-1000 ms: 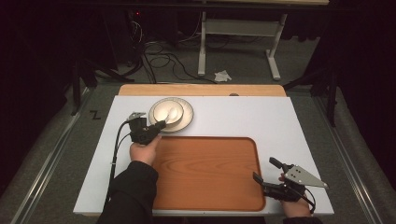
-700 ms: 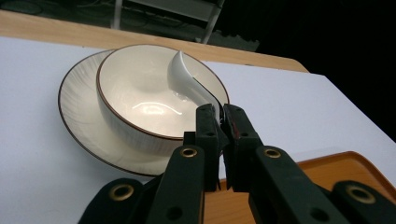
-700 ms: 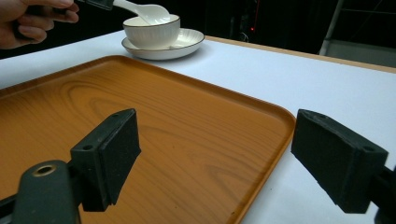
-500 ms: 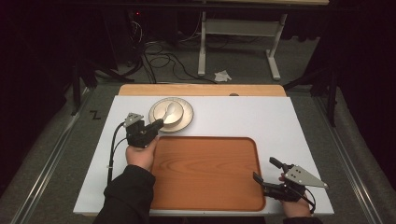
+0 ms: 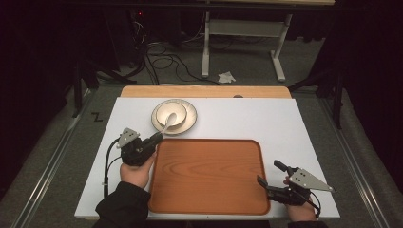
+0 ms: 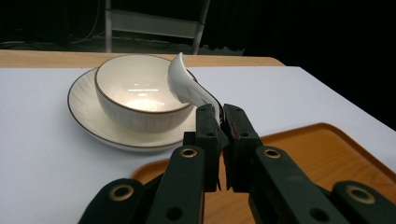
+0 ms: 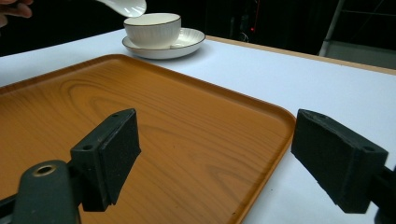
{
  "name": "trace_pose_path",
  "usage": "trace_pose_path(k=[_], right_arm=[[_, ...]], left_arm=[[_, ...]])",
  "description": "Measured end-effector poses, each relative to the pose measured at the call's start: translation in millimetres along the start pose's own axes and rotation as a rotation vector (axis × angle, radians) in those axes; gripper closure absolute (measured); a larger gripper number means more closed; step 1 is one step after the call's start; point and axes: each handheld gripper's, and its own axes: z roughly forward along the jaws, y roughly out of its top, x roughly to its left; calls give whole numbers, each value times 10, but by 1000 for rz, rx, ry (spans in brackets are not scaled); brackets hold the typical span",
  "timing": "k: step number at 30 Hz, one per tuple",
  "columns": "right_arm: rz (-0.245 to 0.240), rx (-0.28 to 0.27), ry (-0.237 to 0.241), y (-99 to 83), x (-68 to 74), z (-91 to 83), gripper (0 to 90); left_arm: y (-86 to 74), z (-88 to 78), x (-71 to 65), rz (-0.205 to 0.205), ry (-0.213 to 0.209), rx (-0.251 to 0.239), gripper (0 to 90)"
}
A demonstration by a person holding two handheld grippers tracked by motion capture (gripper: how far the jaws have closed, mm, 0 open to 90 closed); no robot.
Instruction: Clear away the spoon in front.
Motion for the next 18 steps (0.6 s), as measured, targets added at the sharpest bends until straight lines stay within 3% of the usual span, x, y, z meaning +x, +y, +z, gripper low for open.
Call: trace_pose_path(k=[8,12,18], right_arm=[[0,0,-3,0,8,-5,162],[0,-2,-2,0,13,-11,162],[-3,-3,-1,0,17,-7,162]], left_arm=[[-143,-221,-111,14,-29,-13,857],[-261,-400,-231,25,-57,-27,857],[-391,-504,-314,41,-77,-19,857]])
